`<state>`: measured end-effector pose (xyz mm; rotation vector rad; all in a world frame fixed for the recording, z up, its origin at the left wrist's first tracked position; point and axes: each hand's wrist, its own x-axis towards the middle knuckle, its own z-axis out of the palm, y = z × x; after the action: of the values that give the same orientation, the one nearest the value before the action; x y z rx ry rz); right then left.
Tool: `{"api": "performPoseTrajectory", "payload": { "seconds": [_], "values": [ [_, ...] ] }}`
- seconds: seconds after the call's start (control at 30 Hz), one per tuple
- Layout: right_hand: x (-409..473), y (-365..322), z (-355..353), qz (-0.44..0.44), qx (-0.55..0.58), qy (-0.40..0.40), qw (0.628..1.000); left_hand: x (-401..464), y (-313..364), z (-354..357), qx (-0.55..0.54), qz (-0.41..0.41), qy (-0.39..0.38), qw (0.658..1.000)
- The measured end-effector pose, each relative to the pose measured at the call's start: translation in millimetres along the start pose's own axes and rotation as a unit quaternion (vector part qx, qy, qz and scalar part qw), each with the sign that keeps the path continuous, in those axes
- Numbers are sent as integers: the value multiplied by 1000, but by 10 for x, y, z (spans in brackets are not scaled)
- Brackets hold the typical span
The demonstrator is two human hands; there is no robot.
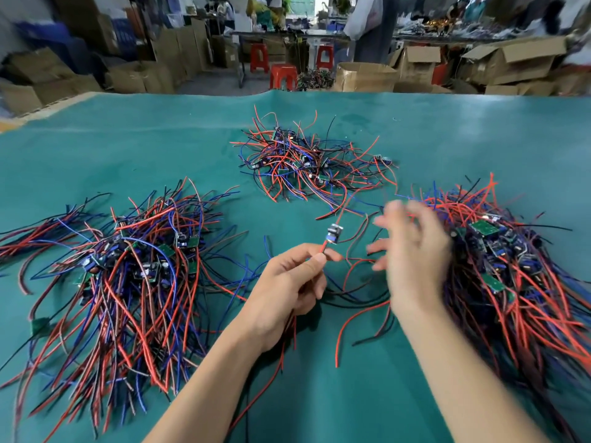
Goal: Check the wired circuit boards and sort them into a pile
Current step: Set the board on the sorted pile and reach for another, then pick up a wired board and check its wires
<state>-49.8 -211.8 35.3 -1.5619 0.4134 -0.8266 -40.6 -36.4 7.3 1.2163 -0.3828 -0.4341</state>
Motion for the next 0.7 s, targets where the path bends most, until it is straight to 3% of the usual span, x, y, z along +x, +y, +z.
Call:
{"api": "performPoseTrajectory", "payload": {
  "seconds": [0.1,0.23,0.37,0.47,0.7],
  "values": [
    [-323,-28,225,18,-53,-162,985,-4,9,4,-22,7,20,1000],
    [-443,-63,254,2,-24,-255,967,12,21,0,27,11,37,999],
    [-376,-60,202,-18,-1,-261,965,9,16,12,56,2,37,998],
    [-335,-67,162,-58,-31,-253,965,-6,49,33,18,1,4,1000],
    [-125,-257,28,-78,10,-74,994,-23,66,38,35,-3,-82,996]
  ]
}}
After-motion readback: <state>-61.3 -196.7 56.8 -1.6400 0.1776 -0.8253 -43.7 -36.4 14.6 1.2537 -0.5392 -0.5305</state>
